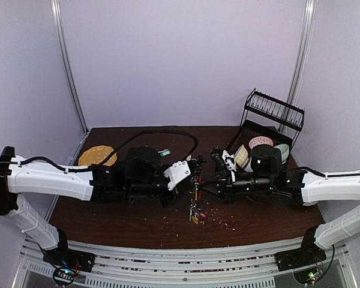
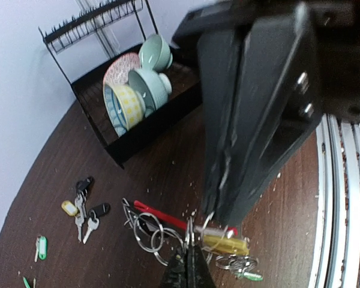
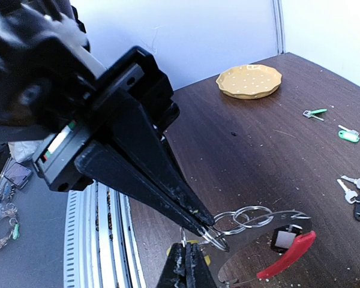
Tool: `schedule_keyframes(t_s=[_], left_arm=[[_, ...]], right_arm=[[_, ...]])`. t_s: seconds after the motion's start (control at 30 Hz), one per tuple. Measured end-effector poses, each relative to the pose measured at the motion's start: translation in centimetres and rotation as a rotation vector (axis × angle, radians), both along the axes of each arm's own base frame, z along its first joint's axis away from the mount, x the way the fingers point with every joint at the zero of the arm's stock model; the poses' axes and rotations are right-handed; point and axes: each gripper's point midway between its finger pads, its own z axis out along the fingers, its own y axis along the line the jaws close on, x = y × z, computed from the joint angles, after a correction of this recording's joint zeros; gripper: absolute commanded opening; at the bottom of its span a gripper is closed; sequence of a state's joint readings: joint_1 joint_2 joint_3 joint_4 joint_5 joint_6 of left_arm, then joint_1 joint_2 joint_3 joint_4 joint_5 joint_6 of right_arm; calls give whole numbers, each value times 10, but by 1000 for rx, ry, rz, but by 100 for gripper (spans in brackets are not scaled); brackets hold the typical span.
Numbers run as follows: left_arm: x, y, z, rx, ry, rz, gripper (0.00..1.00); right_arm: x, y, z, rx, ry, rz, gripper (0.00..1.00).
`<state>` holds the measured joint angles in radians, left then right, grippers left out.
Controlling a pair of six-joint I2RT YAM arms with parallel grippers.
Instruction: Put the keys on the keyring
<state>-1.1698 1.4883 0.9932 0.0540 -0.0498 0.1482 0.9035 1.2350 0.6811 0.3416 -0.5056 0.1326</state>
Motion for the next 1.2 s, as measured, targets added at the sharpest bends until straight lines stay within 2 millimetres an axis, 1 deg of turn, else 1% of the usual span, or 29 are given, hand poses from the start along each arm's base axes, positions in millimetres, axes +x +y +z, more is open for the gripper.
schedule_keyframes(t_s=[0.03,0.1,0.13,0.17,0.2,0.27,0.37,0.5,0.6,0.7,0.77,0.83,0.9,1.0,1.1,1.2], left_arm=[[3,2,-5,8,26,11,0],[16,11,-27,57,89,52,0],[25,18,-43,95,122,84,0],[28,23,-58,135,150,102,0],[39,34,-75,177,184,144,0],[48,48,-103,247,238,190,0],[49,61,-133,324,305,216,0],[35,59,-161,394,382,174,0],[30,57,-173,411,416,151,0],[29,56,-173,406,422,145,0],[31,54,-172,394,422,146,6],[33,53,-172,373,418,146,9],[32,53,-174,354,412,144,15],[30,59,-182,339,401,145,24],[28,65,-188,329,388,152,27],[21,72,-185,272,366,135,30]], right_arm=[[1,-2,2,2,-9,-6,0],[2,-7,6,3,-22,-22,0],[3,-11,7,3,-26,-32,0],[3,-15,6,-2,-28,-41,0],[4,-19,6,-5,-27,-50,0],[5,-25,2,-16,-19,-63,0],[6,-30,-9,-41,3,-74,0],[6,-32,-15,-55,18,-77,0],[6,-31,-18,-59,27,-75,0],[6,-31,-19,-61,37,-75,0],[5,-30,-20,-62,39,-72,0],[5,-30,-20,-61,40,-70,0],[5,-30,-20,-61,41,-69,0],[4,-30,-20,-60,42,-66,0],[3,-30,-20,-59,43,-61,0],[3,-29,-20,-57,48,-58,0]])
